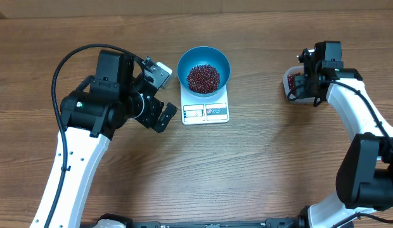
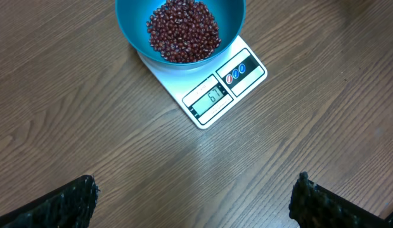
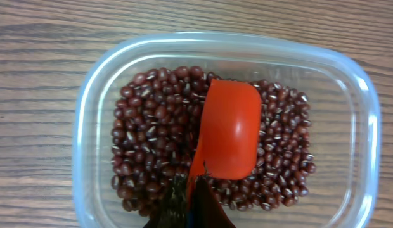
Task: Scoop item into bowl and weigh 150g on scale
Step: 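Carry the empty scoop right back to the bean tub, then dip the scoop into the tub and scoop beans with the right gripper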
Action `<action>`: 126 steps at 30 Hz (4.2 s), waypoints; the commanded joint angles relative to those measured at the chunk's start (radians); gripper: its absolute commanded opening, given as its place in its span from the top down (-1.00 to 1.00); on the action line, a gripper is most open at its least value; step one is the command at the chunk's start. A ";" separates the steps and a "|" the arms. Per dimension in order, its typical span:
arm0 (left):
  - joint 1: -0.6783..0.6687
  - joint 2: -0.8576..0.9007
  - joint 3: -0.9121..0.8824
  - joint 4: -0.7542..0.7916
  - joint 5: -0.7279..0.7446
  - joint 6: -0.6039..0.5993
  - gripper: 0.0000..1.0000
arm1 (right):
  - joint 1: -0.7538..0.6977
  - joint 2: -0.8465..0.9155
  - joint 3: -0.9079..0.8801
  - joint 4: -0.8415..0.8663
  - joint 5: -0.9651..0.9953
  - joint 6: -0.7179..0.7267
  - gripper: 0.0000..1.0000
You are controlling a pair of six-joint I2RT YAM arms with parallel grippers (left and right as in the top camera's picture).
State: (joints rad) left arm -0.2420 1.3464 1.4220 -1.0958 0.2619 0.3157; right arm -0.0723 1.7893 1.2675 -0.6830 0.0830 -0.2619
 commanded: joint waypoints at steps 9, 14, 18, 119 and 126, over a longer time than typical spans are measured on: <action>0.000 -0.010 0.021 -0.001 0.019 -0.009 -0.99 | -0.008 0.007 0.004 -0.016 -0.095 0.080 0.93; 0.000 -0.010 0.021 0.000 0.019 -0.009 -0.99 | -0.041 0.006 0.010 -0.021 -0.157 0.083 0.93; 0.000 -0.010 0.021 0.000 0.019 -0.009 -1.00 | -0.080 0.006 0.029 -0.039 -0.219 0.083 0.93; 0.000 -0.010 0.021 0.000 0.019 -0.009 -0.99 | -0.575 0.106 0.041 -0.071 -1.389 0.293 0.93; 0.000 -0.010 0.021 0.000 0.019 -0.009 -0.99 | -0.515 0.106 0.041 -0.074 -1.547 0.293 0.93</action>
State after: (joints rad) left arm -0.2420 1.3464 1.4220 -1.0958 0.2619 0.3161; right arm -0.6277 1.8881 1.2865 -0.7570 -1.3346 0.0296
